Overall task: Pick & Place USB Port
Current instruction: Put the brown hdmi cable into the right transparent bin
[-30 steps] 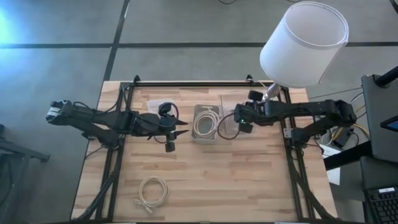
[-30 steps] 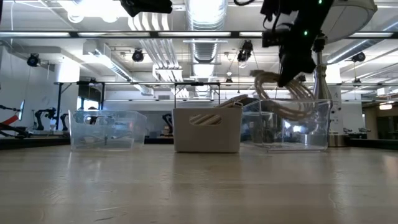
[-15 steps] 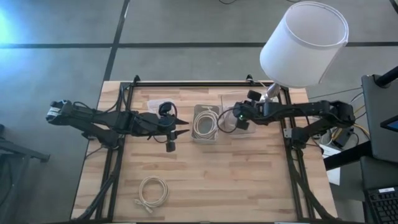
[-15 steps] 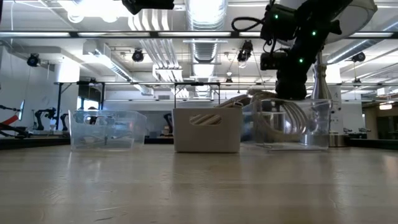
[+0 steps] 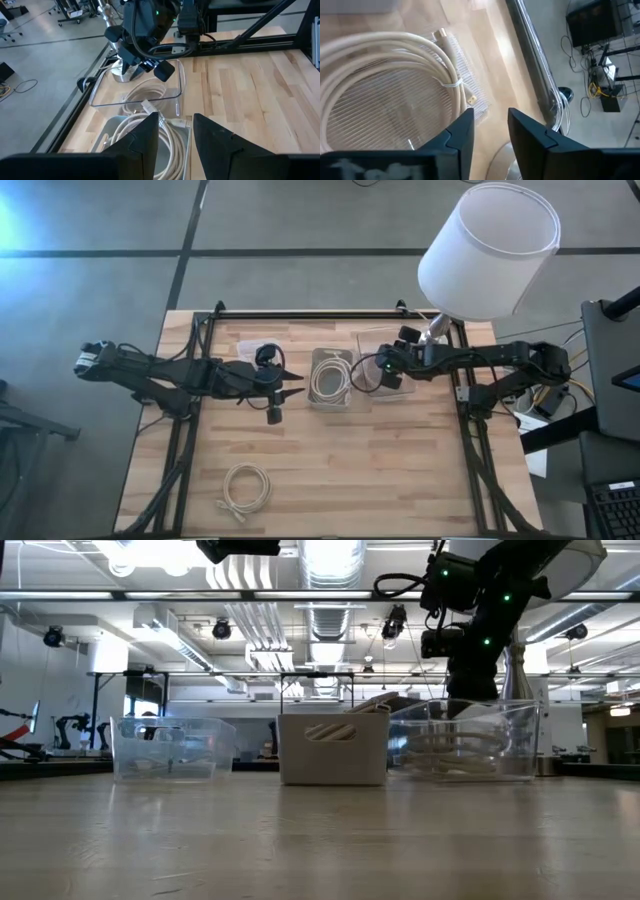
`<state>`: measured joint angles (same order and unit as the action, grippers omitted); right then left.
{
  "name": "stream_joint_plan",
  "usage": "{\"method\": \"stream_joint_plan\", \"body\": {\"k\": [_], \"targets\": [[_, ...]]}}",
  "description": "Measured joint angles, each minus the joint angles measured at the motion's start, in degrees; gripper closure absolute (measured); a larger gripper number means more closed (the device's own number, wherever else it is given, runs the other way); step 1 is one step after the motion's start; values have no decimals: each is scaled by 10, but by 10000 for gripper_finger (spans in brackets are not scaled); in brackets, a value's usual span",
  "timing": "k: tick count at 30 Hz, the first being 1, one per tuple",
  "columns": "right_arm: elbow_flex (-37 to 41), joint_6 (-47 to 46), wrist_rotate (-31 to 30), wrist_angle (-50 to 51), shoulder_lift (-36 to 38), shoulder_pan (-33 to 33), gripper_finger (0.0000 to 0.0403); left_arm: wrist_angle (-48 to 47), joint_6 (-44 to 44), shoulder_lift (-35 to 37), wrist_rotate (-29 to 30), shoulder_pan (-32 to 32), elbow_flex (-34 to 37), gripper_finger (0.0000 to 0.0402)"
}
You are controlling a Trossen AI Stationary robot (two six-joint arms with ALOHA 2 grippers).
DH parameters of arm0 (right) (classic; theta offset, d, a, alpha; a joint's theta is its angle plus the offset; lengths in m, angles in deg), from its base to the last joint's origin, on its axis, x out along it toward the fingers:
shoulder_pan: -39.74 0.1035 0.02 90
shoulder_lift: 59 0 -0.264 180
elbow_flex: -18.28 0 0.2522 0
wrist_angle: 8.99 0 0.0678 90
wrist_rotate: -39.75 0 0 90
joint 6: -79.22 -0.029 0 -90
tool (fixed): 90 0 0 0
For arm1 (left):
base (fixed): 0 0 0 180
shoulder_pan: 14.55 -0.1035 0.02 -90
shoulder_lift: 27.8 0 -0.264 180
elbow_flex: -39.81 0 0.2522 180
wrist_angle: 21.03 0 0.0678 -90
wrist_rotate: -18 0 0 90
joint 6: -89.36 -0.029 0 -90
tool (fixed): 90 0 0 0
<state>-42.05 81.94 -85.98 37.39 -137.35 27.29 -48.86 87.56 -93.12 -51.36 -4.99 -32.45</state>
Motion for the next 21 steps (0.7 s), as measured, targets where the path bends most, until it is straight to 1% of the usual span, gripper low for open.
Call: {"method": "stream_joint_plan", "body": {"k": [6,10,14,17,19,21], "targets": [[-4,-2,2,3,0,1,265,0,0,0,0,0,0,275],[-30,-22,9,24,0,6,259,-1,0,0,0,0,1,275],[-74,-59,45,75,0,12,262,-2,0,0,-1,0,7,275],[-106,-92,76,105,1,20,269,-21,5,-1,-18,0,8,275],[-125,-105,114,111,1,25,274,-32,11,-2,-29,1,10,275],[-143,-114,166,111,1,30,279,-35,17,-3,-41,3,18,275]]}}
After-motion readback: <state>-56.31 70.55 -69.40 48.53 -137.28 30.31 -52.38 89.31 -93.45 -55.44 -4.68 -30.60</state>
